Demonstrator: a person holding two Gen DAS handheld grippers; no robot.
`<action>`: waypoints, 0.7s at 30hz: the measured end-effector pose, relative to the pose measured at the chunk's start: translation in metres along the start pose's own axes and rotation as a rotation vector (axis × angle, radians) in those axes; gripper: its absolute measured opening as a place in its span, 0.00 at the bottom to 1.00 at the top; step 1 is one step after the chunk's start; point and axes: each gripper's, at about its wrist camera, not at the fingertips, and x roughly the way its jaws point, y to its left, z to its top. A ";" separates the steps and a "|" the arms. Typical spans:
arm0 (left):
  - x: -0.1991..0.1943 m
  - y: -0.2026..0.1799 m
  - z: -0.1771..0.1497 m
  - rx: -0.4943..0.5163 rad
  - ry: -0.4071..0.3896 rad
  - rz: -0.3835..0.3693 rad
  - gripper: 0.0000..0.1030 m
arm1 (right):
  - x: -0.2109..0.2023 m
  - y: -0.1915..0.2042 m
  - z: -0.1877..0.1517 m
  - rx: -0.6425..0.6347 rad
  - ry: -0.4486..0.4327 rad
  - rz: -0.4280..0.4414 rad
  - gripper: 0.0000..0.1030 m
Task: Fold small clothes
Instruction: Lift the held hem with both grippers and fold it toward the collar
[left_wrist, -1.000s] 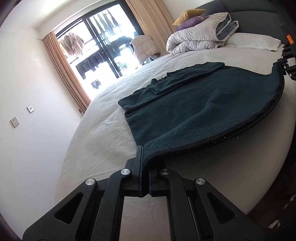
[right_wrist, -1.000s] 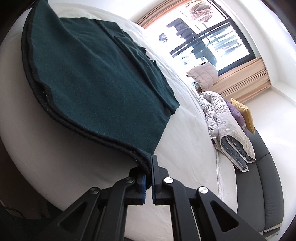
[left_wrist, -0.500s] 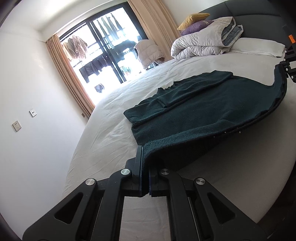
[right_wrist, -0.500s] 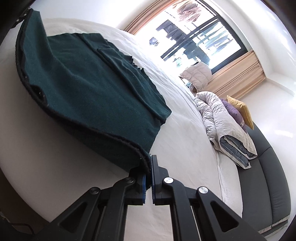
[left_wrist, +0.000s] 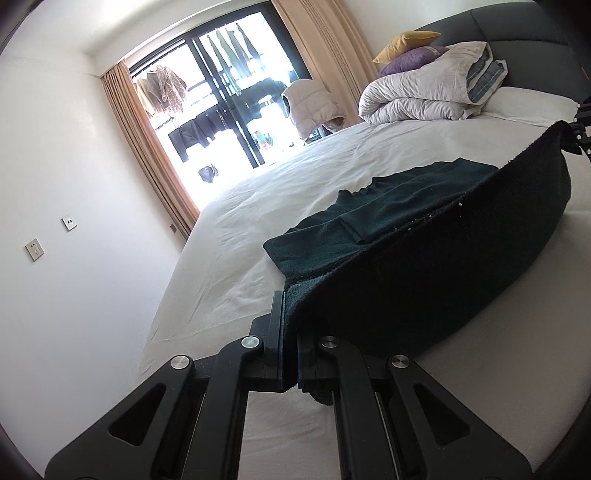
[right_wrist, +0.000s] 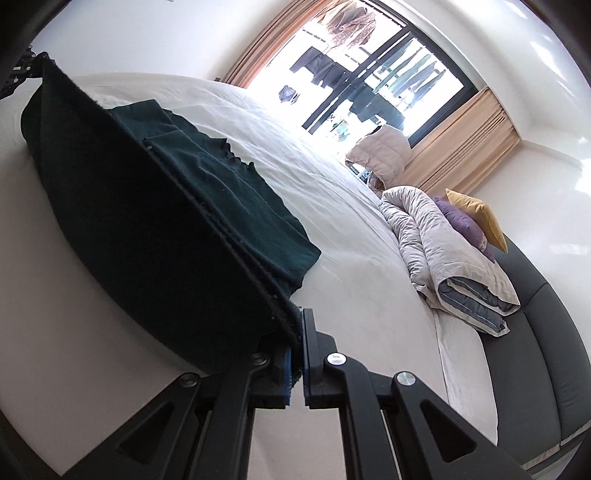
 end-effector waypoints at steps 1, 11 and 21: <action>0.004 0.001 0.003 0.000 0.003 0.001 0.03 | 0.005 -0.001 0.003 0.004 0.001 0.004 0.03; 0.063 0.011 0.041 0.014 0.059 0.006 0.03 | 0.060 -0.018 0.026 0.046 0.038 0.040 0.03; 0.139 0.023 0.075 -0.025 0.139 -0.014 0.03 | 0.121 -0.034 0.053 0.082 0.083 0.092 0.03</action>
